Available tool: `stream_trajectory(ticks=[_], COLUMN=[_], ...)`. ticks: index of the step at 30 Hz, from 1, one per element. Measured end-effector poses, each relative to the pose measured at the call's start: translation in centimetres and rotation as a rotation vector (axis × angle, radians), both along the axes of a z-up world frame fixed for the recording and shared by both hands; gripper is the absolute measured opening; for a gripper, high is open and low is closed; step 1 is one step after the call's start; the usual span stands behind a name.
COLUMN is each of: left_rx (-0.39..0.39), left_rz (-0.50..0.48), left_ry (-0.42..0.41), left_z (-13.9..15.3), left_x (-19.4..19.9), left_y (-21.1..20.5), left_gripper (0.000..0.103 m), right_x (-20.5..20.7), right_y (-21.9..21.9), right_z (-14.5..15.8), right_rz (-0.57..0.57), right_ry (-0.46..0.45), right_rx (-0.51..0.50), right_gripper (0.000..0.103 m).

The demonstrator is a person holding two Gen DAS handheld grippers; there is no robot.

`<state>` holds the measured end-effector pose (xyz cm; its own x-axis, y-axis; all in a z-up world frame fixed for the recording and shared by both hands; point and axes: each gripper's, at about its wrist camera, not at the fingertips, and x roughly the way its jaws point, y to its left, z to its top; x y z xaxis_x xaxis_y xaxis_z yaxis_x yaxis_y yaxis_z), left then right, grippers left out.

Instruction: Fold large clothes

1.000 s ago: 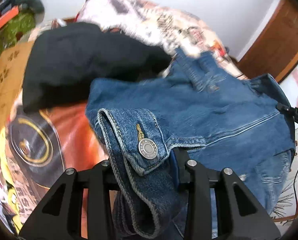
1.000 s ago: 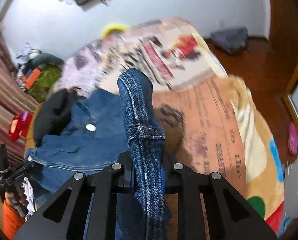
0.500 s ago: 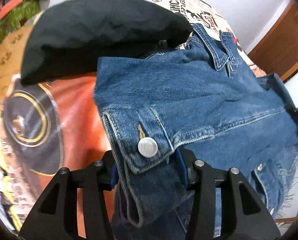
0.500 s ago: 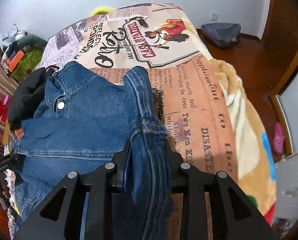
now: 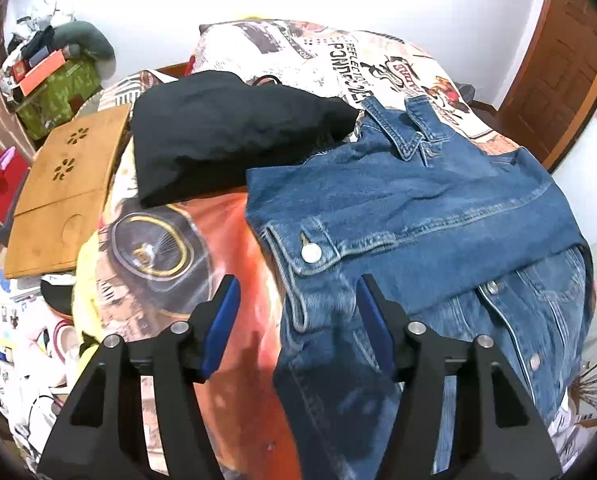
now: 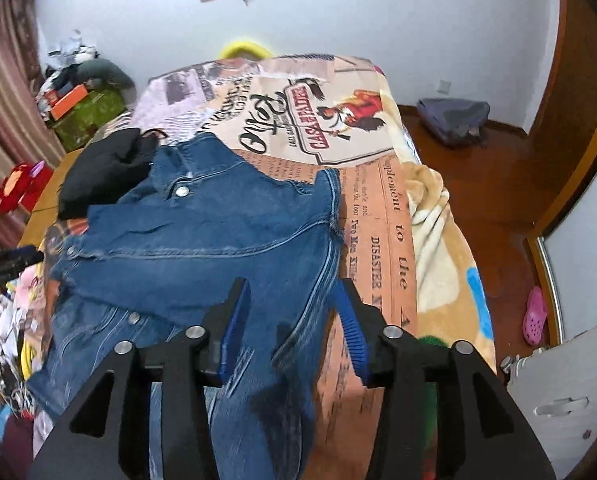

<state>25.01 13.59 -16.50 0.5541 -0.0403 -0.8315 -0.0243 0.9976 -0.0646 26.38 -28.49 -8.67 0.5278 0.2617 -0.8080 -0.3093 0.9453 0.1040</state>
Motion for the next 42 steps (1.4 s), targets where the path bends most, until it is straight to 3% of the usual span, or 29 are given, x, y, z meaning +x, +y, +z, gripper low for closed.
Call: stream_trajectory(ticks=[6,11,18,23,27,29,30,31,32,33,36,39,42], left_rx=[-0.036,-0.131,-0.299,-0.492,-0.468,-0.479,-0.479,-0.475,-0.472,-0.468,-0.418,-0.418,-0.356], left_rz=[-0.018,-0.045,-0.023,0.047,-0.008,-0.036,-0.050,-0.061,-0.076,-0.082,-0.105,-0.118,-0.117], left_ry=[0.036,0.113,0.275,0.279,0.224,0.203,0.189,0.177,0.172,0.169,0.123,0.041,-0.086], left_z=[-1.0,-4.7,-11.3,-12.6,-11.8,-11.3,-10.8,-10.4,-10.0,-9.6,-7.8,-4.8,-0.6], left_x=[-3.5,-5.5,-7.0,-8.0,-8.9,-9.0,-8.8,-8.7,-8.5,-8.3,-7.7,-6.8,-6.2], left_y=[0.5,0.6,0.9,2.2,0.5,-0.2,-0.4,-0.7,-1.2,-1.6,-2.7,-2.9,-2.7], left_gripper=[0.067,0.067,0.068,0.068,0.068,0.062,0.055,0.040,0.021,0.012,0.010,0.010,0.010], right_x=[-2.6,-3.8,-5.0,-6.3,-7.5,-7.8,-7.9,-8.0,-8.0,-8.0,-7.7,-7.0,-5.8], right_y=[-0.2,0.2,-0.7,-1.7,-2.0,-1.3,-0.8,0.0,0.7,1.3,2.5,2.9,3.0], right_z=[-1.6,-4.1,-7.5,-9.8,-9.9,-9.5,-9.2,-8.9,-8.7,-8.4,-6.7,-4.3,-1.4], right_rz=[0.016,0.034,-0.005,-0.039,-0.084,-0.070,-0.048,-0.022,-0.008,0.007,0.061,0.095,0.101], right_ry=[0.047,0.109,0.200,0.257,0.201,0.172,0.158,0.148,0.140,0.124,0.094,0.052,-0.012], right_rx=[0.013,-0.037,-0.005,0.060,0.130,0.152,0.157,0.150,0.137,0.123,0.126,0.160,0.196], right_gripper=[0.046,0.047,0.047,0.047,0.051,0.044,0.034,0.020,0.017,0.013,0.009,0.008,0.007])
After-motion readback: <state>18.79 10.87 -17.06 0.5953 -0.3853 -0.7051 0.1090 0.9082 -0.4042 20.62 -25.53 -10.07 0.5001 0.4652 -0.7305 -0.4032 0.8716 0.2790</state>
